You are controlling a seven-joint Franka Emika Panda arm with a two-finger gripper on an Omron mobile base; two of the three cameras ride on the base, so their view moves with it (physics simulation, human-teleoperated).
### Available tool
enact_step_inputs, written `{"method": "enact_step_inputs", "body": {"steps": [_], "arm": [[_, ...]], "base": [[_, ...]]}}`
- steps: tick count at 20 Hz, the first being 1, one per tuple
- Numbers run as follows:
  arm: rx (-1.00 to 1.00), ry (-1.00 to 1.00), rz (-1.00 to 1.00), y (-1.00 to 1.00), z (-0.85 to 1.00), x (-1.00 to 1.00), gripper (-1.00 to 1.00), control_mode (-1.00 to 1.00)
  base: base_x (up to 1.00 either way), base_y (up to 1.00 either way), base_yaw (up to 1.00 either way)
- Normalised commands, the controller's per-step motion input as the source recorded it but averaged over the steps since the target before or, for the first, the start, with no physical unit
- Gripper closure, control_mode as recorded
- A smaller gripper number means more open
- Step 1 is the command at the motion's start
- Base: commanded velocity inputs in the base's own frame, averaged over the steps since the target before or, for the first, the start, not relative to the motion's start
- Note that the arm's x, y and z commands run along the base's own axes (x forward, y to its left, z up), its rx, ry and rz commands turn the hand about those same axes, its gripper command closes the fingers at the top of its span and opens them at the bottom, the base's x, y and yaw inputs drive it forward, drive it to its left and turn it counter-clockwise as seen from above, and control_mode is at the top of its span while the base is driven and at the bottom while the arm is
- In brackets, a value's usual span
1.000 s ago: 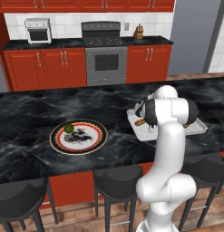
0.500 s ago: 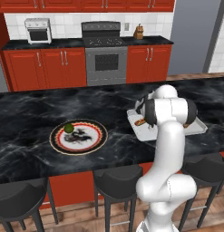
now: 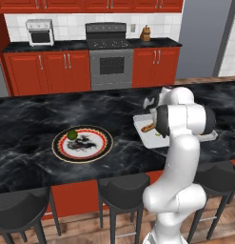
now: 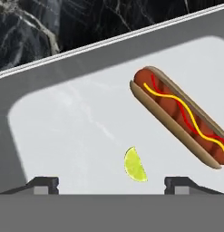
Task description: Place one cooked food and one vegetable from the large plate to each tupperware container.
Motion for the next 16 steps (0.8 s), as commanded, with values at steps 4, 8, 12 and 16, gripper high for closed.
{"method": "enact_step_inputs", "body": {"steps": [4,8,12,16], "arm": [[0.03,0.0,0.02,0.8,0.41,-0.55,-1.0,-1.0],[0.04,0.0,0.09,0.95,0.43,-0.26,-1.0,-1.0],[0.02,0.02,0.1,0.99,0.33,-0.03,-1.0,-1.0],[0.08,0.01,0.2,0.76,0.32,0.0,-1.0,-1.0]], "base": [[0.0,0.0,0.0],[0.0,0.0,0.0],[0.0,0.0,0.0],[0.0,0.0,0.0]]}}
